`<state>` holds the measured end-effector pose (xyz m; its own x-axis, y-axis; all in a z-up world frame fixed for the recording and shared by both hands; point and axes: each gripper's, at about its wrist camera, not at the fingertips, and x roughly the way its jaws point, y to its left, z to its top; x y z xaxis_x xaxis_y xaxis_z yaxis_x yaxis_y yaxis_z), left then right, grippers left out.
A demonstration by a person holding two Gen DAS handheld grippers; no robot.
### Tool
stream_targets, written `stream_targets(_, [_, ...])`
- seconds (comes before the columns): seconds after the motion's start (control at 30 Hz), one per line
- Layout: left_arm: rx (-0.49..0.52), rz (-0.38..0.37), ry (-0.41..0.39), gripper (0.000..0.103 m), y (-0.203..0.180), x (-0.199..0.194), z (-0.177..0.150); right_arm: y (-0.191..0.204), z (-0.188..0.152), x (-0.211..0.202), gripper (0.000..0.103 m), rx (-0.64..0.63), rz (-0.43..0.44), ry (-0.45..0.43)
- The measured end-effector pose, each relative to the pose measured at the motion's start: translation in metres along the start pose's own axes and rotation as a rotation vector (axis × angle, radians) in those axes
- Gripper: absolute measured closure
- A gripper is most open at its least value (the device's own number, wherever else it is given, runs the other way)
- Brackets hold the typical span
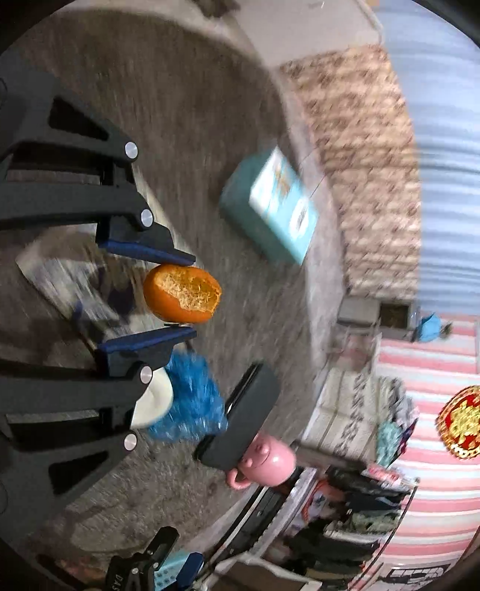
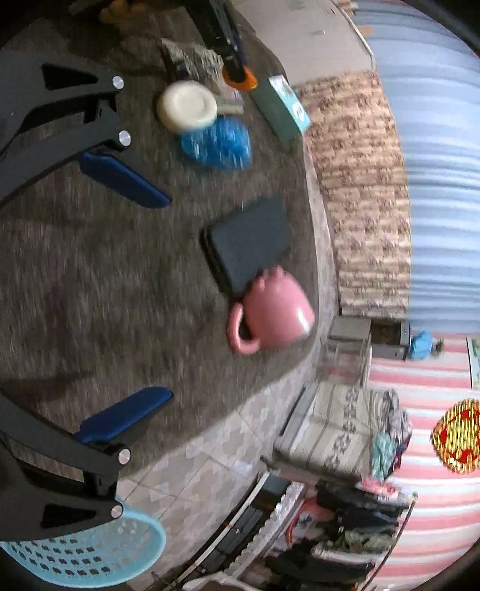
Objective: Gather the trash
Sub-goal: 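Grasp the white round lid with the right tool while the left tool holds the peel, then carry the white lid and orange peel to the basket and open the right tool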
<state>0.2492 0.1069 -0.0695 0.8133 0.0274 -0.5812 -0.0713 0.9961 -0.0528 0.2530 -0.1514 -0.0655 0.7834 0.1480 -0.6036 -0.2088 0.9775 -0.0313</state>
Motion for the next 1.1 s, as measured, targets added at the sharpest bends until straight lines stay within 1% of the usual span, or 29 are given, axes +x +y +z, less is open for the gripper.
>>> stream_targets(0.07, [0.028, 0.116, -0.061, 0.070, 0.015, -0.025, -0.012, 0.017, 0.002, 0.001, 0.008, -0.012, 0.041, 0.005])
stream_targets(0.1, [0.036, 0.153, -0.072, 0.070, 0.020, -0.031, -0.015, 0.030, 0.002, 0.003, 0.008, -0.023, 0.071, 0.011])
stream_targets(0.13, [0.040, 0.208, -0.077, 0.070, 0.030, -0.038, -0.023, 0.041, 0.002, 0.005, 0.008, -0.032, 0.092, 0.017])
stream_targets(0.2, [0.016, 0.267, -0.069, 0.070, 0.048, -0.045, -0.036, 0.063, -0.001, 0.009, 0.008, -0.061, 0.125, 0.031])
stream_targets(0.27, [-0.026, 0.308, -0.066, 0.070, 0.065, -0.047, -0.046, 0.082, -0.004, 0.016, 0.008, -0.094, 0.144, 0.047])
stream_targets(0.3, [-0.062, 0.314, -0.056, 0.070, 0.074, -0.047, -0.049, 0.093, -0.006, 0.021, 0.008, -0.110, 0.154, 0.060])
stream_targets(0.37, [-0.112, 0.297, -0.054, 0.070, 0.086, -0.047, -0.050, 0.110, -0.007, 0.032, 0.008, -0.117, 0.184, 0.090])
stream_targets(0.4, [-0.123, 0.297, -0.055, 0.070, 0.087, -0.045, -0.050, 0.116, -0.006, 0.036, 0.009, -0.114, 0.194, 0.103])
stream_targets(0.47, [-0.121, 0.293, -0.032, 0.070, 0.088, -0.039, -0.050, 0.126, -0.004, 0.046, 0.014, -0.094, 0.229, 0.137])
stream_targets(0.53, [-0.113, 0.287, -0.034, 0.070, 0.086, -0.039, -0.052, 0.135, -0.001, 0.054, 0.024, -0.087, 0.254, 0.159])
stream_targets(0.57, [-0.111, 0.281, -0.037, 0.070, 0.086, -0.038, -0.052, 0.139, 0.000, 0.058, 0.025, -0.080, 0.259, 0.164])
stream_targets(0.6, [-0.111, 0.276, -0.034, 0.070, 0.086, -0.037, -0.052, 0.140, 0.002, 0.062, 0.028, -0.075, 0.266, 0.167])
stream_targets(0.63, [-0.116, 0.277, -0.026, 0.070, 0.088, -0.035, -0.053, 0.141, 0.003, 0.063, 0.039, -0.072, 0.272, 0.167])
stream_targets(0.67, [-0.123, 0.276, -0.021, 0.070, 0.090, -0.034, -0.053, 0.141, 0.005, 0.061, 0.042, -0.067, 0.267, 0.166])
stream_targets(0.7, [-0.134, 0.273, -0.019, 0.070, 0.093, -0.034, -0.053, 0.139, 0.005, 0.059, 0.042, -0.062, 0.278, 0.165])
stream_targets(0.73, [-0.141, 0.269, -0.019, 0.070, 0.095, -0.034, -0.054, 0.136, 0.004, 0.054, 0.042, -0.058, 0.289, 0.163])
stream_targets(0.83, [-0.151, 0.265, -0.013, 0.070, 0.097, -0.032, -0.055, 0.122, -0.003, 0.034, 0.042, -0.082, 0.273, 0.156])
stream_targets(0.97, [-0.145, 0.269, -0.014, 0.070, 0.098, -0.031, -0.055, 0.084, -0.013, 0.010, 0.042, -0.061, 0.258, 0.173])
stream_targets(1.1, [-0.141, 0.281, -0.024, 0.070, 0.096, -0.036, -0.054, 0.039, -0.023, -0.011, 0.042, -0.080, 0.170, 0.187])
